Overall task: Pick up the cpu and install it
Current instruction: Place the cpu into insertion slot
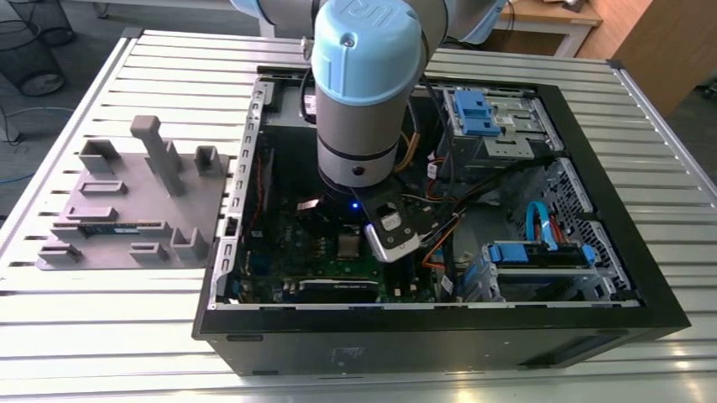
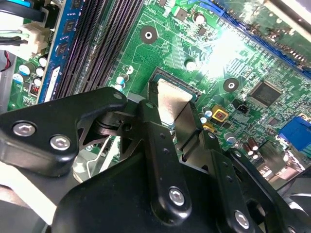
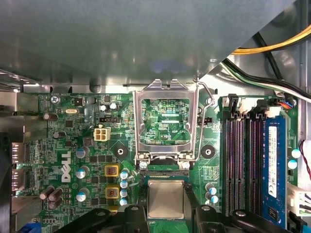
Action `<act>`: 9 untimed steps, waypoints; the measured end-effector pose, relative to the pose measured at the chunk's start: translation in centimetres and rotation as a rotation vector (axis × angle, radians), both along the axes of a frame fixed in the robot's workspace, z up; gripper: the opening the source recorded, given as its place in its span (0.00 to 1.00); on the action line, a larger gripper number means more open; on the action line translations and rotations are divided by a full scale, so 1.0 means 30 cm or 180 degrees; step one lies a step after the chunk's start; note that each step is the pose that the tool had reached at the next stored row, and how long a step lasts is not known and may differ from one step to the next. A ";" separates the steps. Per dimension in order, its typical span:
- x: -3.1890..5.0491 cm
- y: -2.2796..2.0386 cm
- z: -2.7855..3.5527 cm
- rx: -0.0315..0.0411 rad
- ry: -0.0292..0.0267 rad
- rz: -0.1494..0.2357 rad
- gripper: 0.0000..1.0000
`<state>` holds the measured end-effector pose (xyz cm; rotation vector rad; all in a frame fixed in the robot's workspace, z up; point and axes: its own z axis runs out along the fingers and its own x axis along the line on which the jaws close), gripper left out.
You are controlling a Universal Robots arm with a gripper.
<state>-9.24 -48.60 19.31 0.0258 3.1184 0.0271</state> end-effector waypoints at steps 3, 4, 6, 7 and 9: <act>-0.002 0.000 -0.002 0.0000 0.0000 0.0000 0.39; -0.002 0.000 -0.004 0.0000 0.0000 0.0000 0.39; -0.003 0.000 -0.006 -0.0002 0.0001 0.0000 0.39; -0.003 0.000 -0.008 -0.0002 0.0001 0.0000 0.39; -0.004 0.000 -0.012 -0.0002 0.0001 0.0000 0.39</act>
